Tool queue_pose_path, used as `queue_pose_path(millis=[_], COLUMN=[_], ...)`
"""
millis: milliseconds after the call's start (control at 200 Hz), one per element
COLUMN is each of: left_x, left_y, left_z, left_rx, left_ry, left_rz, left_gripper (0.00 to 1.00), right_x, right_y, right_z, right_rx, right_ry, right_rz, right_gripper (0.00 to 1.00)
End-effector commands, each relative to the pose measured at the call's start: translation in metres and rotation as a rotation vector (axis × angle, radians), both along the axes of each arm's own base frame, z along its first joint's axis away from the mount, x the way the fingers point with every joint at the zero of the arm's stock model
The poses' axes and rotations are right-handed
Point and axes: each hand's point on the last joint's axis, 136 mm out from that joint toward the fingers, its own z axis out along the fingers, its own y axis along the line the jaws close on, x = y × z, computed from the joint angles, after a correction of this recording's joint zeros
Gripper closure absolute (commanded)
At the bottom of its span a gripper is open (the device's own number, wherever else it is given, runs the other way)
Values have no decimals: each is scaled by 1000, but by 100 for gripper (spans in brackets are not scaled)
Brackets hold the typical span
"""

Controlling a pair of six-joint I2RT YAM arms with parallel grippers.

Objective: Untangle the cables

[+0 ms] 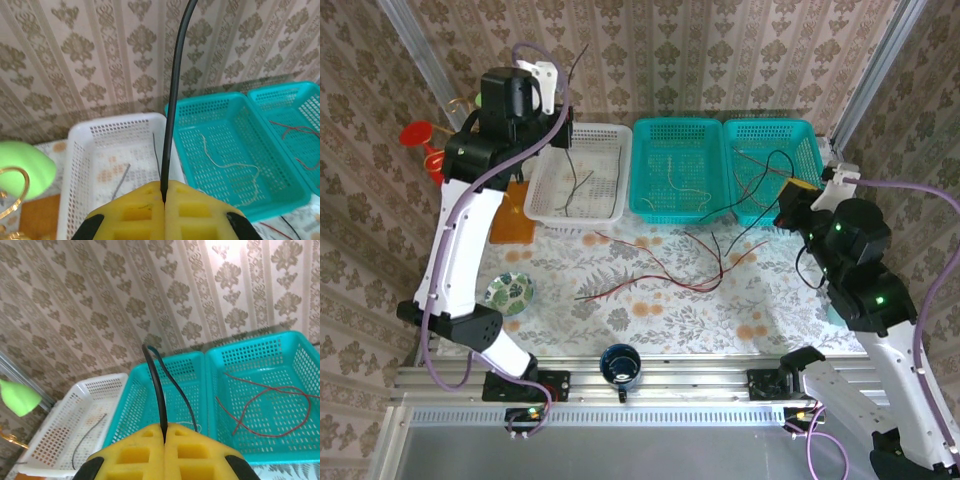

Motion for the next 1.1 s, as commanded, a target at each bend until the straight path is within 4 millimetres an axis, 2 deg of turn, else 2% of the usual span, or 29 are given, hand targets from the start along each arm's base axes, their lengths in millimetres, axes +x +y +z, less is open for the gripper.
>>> queue_pose_path(millis=[0, 100, 185, 330, 480, 625, 830, 965, 1090], left_x=[29, 52, 72, 101, 118, 125, 116, 113, 115], left_y=[1, -5, -10, -19, -12, 5, 13, 15, 16], left_z=[16, 11, -5, -55, -118, -181, -267, -310, -339], left_rx=[65, 83, 66, 31, 17, 128, 261, 300, 293], left_ry=[-143, -183, -168, -92, 18, 164, 438, 572, 664], left_rz=[6, -6, -14, -32, 2, 79, 85, 82, 88], left_gripper=[100, 100, 100, 100, 100, 100, 100, 100, 100], right_x=[-7, -10, -13, -19, -25, -28, -25, -24, -25], right_y=[2, 3, 2, -2, -5, -6, -4, -1, -1], right_z=[25, 31, 36, 39, 38, 36, 33, 32, 31], right_rx=[-4, -8, -7, -18, -37, -40, -35, -37, -39], right_ry=[-68, -76, -85, -96, -92, -86, -81, -78, -72], right_rz=[28, 36, 35, 29, 22, 20, 27, 39, 41], right_gripper=[100, 100, 100, 100, 100, 100, 100, 100, 100])
